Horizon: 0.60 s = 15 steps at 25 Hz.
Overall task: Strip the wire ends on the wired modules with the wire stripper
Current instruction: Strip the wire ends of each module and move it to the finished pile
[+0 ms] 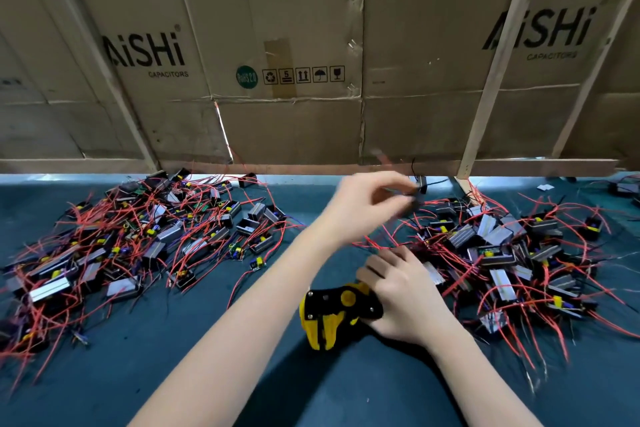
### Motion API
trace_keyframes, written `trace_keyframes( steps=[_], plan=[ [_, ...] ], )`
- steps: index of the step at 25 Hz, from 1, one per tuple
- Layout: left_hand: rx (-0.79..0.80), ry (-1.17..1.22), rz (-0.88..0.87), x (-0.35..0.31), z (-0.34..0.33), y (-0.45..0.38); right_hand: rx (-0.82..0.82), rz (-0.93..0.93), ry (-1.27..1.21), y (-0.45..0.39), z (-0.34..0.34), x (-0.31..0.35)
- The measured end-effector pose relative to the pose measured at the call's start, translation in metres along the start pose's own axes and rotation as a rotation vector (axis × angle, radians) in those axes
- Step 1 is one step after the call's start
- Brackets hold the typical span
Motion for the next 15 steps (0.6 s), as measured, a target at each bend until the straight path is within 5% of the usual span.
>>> trace_keyframes(
  steps=[2,4,10,13,15],
  plan=[
    [0.310,0.158,-0.064,-0.029,-0.023,-0.007,0.021,-0.022,-0.014,0.003,-0.001,-0.001],
    [0.370,0.101,-0.134,-0.040,-0.030,-0.001,0.004,-0.086,-0.033,0.007,0.001,-0.007],
    [-0.195,-0.101,-0.069,0.005,0.071,0.048,-0.041,-0.347,-0.196,0.004,0.011,-0.017],
    [-0.617,-0.269,0.282,0.062,0.150,0.095,-0.038,-0.504,-0.612,0.003,0.012,-0.007],
    [-0.745,-0.501,0.604,0.102,0.191,0.133,0.039,-0.593,-0.857,0.003,0.010,0.000]
  ],
)
Point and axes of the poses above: each hand's wrist, its own y-axis away from the middle knuckle, its own z-axis out of the back of the hand, x = y × z, the point moved 1 cm from there along -y, towards the middle knuckle, and after that the axes turned 10 degrees about -z, right-handed, at the moved point
